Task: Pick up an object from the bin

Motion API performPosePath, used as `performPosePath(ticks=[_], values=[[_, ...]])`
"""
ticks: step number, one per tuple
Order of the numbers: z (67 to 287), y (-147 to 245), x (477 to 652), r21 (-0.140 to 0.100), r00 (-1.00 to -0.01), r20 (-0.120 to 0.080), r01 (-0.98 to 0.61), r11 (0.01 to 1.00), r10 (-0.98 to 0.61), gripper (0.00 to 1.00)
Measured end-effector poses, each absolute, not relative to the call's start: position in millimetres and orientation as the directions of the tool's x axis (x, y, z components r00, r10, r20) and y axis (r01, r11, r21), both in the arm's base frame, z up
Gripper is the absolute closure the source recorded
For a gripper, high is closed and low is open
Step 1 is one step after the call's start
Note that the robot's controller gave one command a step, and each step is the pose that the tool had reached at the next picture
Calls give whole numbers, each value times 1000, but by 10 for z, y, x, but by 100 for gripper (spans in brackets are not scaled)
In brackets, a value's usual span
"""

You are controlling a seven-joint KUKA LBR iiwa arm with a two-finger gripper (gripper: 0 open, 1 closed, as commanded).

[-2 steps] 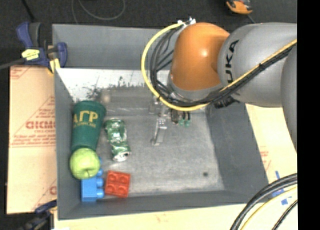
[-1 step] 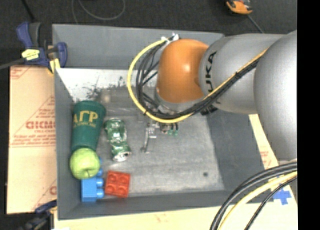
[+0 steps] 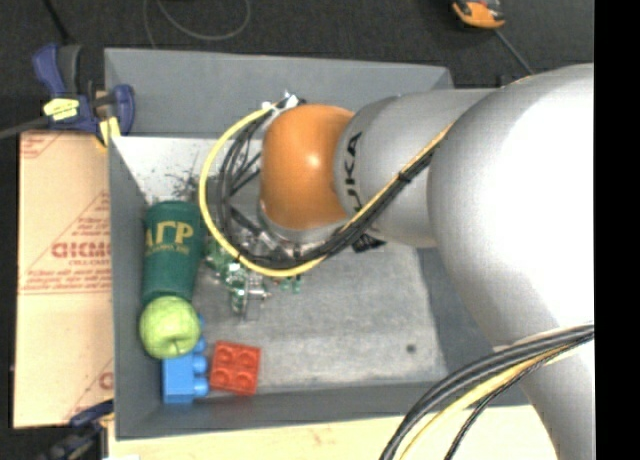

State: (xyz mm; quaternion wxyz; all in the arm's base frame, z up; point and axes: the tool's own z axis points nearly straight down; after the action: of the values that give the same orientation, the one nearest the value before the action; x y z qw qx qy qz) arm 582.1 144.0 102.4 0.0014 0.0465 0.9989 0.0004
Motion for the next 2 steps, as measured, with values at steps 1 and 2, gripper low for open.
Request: performPosePath(ticks=[1, 2], values=[[824, 1849, 5821, -2, -998, -1, 63, 998, 63, 100], [851, 1753, 5824, -3, -999, 1, 48, 999, 48, 100]])
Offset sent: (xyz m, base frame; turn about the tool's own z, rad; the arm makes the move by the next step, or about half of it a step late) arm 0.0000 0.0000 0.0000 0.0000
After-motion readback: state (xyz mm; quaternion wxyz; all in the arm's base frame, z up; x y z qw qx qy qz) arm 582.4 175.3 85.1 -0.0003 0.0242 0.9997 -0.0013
